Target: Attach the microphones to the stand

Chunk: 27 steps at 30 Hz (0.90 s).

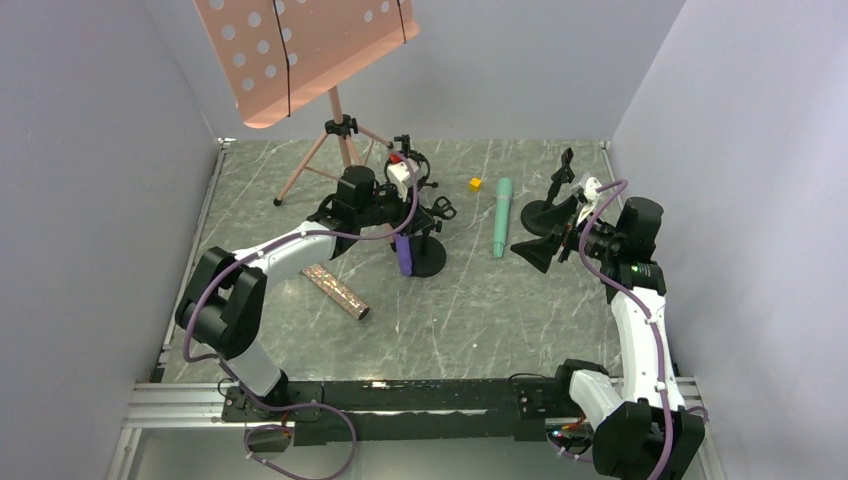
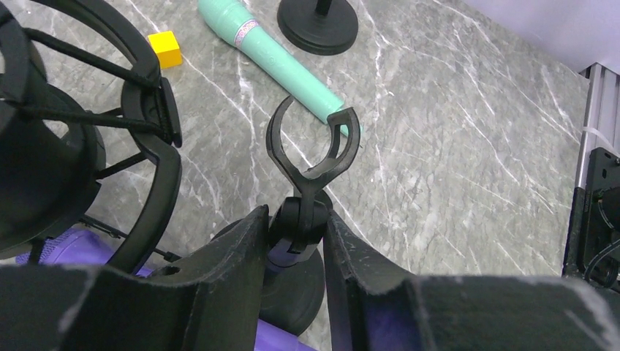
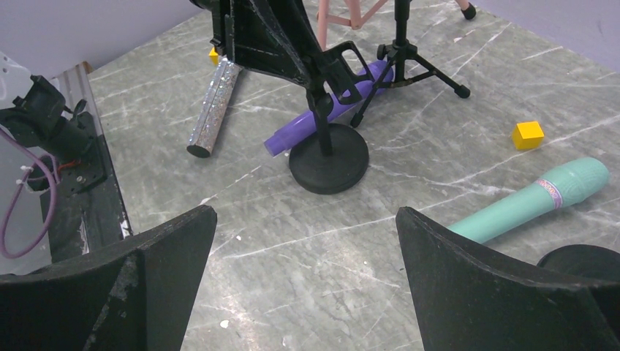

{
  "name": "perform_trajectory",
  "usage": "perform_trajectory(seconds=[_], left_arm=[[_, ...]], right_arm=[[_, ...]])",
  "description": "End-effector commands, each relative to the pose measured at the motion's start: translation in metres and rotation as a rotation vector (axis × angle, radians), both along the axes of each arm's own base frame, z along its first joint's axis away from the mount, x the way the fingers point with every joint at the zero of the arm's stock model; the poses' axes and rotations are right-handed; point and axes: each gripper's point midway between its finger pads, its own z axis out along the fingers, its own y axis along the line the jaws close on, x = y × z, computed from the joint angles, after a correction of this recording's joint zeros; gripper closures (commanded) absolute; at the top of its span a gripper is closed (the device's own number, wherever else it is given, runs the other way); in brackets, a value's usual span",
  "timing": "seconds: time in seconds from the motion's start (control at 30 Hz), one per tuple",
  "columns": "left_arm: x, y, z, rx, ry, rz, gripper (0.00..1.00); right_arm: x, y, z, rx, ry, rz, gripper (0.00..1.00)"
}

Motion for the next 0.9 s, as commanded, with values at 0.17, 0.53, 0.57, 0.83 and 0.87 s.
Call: perform_trajectory(seconds=[0.17,0.53,0.57,0.83,0.87], left_arm=[[-0.005,-0.014,0.018,-0.056,0.005,-0.048,0.76],[-0.026,-0.015,0.033,-0.096,-0.015,-0.119,1.00],[-0.032,-0.015,0.036,-0.100,-0.024,-0.135,1.00],[-0.082,-0.027,0.040,-0.087,-0.054,-0.217,1.00],[-0.088,-0.029,0.038,-0.088,-0.050,-0.219,1.00]], right_arm=[[-0.003,0.003,0.005,-0.001,-0.043,0.042,0.00],[-0.003,0.002,0.005,-0.004,-0.046,0.043,0.00],[-0.003,0.003,0.005,-0.005,-0.048,0.045,0.00],[-0.003,0.002,0.004,-0.008,-0.048,0.042,0.00],[-0.003,0.002,0.004,-0.009,-0.049,0.042,0.00]])
